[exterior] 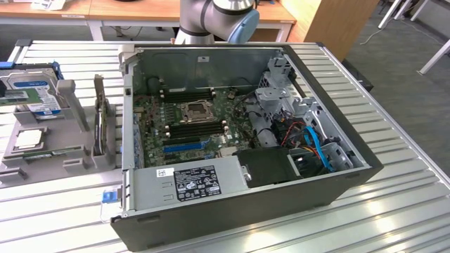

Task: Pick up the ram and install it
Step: 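Pick up the ram and move it above insertion slot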

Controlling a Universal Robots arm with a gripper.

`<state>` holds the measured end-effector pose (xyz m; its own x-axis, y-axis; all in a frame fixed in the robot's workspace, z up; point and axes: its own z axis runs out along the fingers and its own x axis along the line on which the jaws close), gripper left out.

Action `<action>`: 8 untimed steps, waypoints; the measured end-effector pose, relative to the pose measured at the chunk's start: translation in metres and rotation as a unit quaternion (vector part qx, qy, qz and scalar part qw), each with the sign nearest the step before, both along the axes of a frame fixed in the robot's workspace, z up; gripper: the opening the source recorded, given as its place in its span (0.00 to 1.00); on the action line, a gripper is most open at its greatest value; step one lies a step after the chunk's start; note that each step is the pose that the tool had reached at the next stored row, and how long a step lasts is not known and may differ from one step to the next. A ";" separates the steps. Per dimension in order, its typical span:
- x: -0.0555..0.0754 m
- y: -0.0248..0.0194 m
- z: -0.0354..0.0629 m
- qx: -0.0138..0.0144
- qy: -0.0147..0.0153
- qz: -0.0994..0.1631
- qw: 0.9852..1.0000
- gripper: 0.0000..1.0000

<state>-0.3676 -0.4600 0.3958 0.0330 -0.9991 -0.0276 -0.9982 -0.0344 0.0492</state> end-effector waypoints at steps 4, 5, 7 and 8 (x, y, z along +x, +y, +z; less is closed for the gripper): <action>0.002 -0.0001 0.0001 0.000 0.000 0.000 1.000 0.11; 0.003 0.0000 0.0000 0.000 0.000 0.000 1.000 0.11; 0.007 0.0000 0.0000 0.000 0.000 0.000 1.000 0.11; 0.008 0.0000 0.0000 0.000 0.000 0.000 1.000 0.11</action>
<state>-0.3593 -0.4600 0.3957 0.0331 -0.9991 -0.0277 -0.9982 -0.0344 0.0493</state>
